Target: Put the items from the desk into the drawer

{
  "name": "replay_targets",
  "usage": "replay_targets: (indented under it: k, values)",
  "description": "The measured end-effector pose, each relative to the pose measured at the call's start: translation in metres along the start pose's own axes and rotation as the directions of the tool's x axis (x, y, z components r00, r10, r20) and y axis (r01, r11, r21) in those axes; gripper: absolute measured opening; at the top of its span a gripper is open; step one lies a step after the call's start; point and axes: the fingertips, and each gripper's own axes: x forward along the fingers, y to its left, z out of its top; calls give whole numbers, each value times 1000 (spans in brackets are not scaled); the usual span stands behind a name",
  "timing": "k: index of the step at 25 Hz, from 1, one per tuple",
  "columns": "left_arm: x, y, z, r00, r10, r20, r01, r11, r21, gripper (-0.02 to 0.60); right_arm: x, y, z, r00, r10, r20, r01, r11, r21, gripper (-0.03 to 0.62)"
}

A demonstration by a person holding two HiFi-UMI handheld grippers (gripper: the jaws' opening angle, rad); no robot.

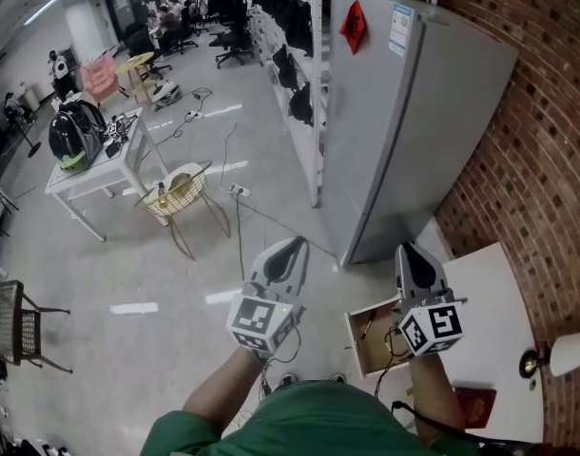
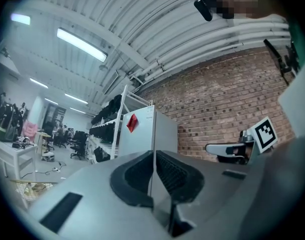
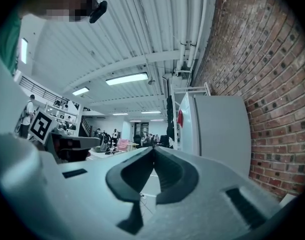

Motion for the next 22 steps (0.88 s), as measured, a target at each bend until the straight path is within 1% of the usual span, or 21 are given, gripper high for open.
replay_targets:
  k: [4, 9, 14, 22]
  values:
    - [0, -4, -2, 1000, -4, -18, 3, 1000, -19, 15, -1, 2, -1, 1000, 12, -5, -12, 1000, 0, 3]
    - [1, -2, 0, 1000, 3, 3, -3, 1000, -10, 15, -1, 3, 2, 1000, 23, -2, -23, 1000, -4, 3]
    - [1, -5, -1, 1000, 5, -20, -6, 999, -31, 15, -2, 3, -1, 1000, 30, -5, -30, 1000, 9, 3]
    - [-2, -5, -1, 999, 14, -32, -15, 999, -36, 15, -4, 5, 1, 1000, 31, 4, -31, 999, 18, 2]
